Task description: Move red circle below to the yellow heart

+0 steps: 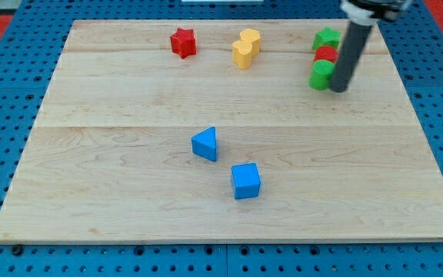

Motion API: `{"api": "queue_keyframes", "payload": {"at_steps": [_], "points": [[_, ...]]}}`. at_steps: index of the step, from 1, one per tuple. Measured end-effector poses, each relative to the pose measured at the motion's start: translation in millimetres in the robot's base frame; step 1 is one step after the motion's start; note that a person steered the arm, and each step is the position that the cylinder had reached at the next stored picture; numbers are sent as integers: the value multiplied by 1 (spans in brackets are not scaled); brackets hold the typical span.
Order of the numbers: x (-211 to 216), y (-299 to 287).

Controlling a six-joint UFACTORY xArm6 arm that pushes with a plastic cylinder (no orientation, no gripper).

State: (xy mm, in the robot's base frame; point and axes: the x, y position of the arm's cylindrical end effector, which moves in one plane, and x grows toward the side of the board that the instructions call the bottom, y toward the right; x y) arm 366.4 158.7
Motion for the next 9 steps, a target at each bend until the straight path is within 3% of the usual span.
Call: {"api": "queue_keyframes", "payload": {"at_steps": [1, 3, 5, 6, 7, 9], "points": [[-12, -46], [-79, -47], [-5, -1], [-31, 69], [-72, 82], [-42, -6]]}}
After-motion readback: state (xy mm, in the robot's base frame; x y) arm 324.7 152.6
